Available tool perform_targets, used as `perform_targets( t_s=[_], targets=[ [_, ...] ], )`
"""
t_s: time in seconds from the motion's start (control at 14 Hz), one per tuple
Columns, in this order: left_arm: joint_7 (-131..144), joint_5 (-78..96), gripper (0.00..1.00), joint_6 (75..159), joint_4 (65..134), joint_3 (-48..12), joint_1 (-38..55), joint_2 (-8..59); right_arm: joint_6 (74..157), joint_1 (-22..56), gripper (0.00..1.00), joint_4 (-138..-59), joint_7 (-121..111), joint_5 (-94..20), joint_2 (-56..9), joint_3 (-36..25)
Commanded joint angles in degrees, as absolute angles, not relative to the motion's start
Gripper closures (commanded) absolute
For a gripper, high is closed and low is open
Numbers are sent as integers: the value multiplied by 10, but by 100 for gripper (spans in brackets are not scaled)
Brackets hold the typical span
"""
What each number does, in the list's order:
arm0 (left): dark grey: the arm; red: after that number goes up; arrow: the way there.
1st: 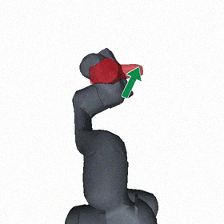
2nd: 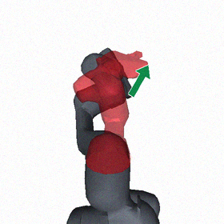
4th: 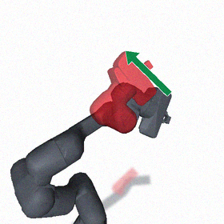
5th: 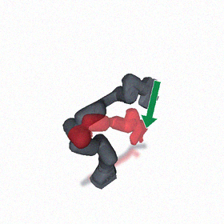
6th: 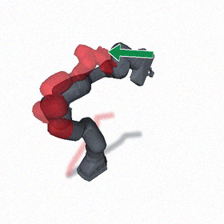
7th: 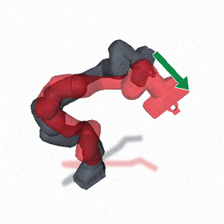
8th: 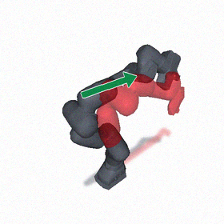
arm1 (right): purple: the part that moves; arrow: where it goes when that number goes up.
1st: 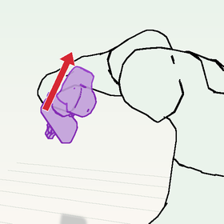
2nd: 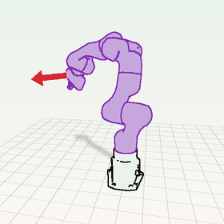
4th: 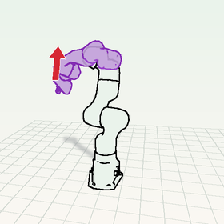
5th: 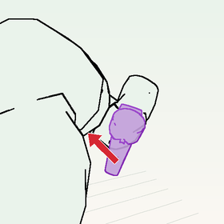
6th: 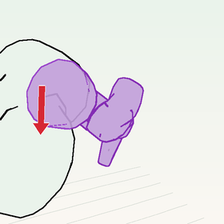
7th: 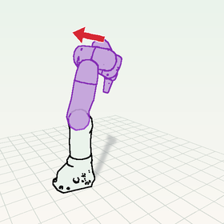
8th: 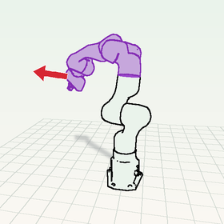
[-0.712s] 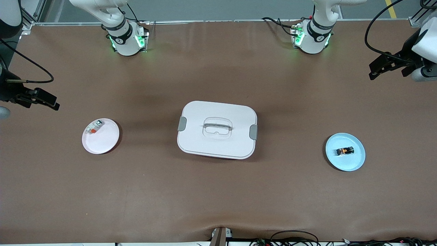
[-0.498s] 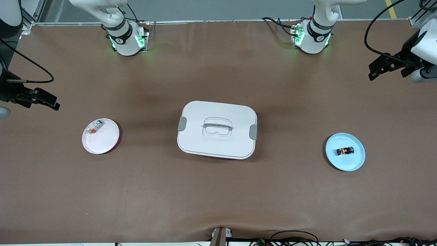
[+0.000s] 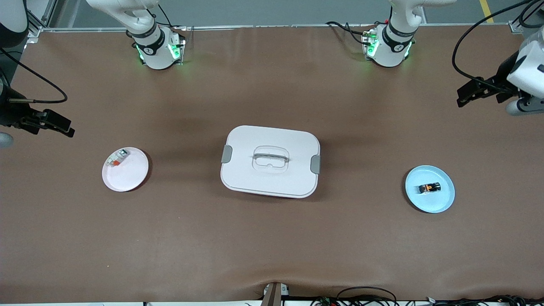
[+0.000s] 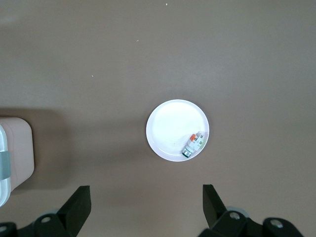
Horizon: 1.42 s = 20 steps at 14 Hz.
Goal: Transfer orange switch to right arm and place
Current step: 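Move the left gripper over the orange switch on the blue plate, then lower the left gripper and grasp the orange switch, then lift it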
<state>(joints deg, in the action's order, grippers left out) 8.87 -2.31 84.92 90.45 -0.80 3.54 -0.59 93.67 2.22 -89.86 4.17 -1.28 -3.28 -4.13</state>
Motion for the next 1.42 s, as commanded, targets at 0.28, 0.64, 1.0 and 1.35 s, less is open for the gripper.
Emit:
perform_targets(
  t_s=[0.28, 0.64, 1.0, 1.35],
  targets=[
    [76, -20, 0, 919, 938, -4, 14, 50, 931, 29, 0, -895, 40, -4, -28, -43],
    [71, -23, 0, 1045, 1013, -5, 0, 79, 931, 29, 0, -895, 40, -4, -28, -43],
    [52, -23, 0, 1164, 1059, -4, -18, 133, 931, 31, 0, -895, 40, -4, -28, -43],
    [48, -66, 0, 1257, 1058, -5, -37, 199, 931, 31, 0, -895, 40, -4, -28, -43]
  ],
)
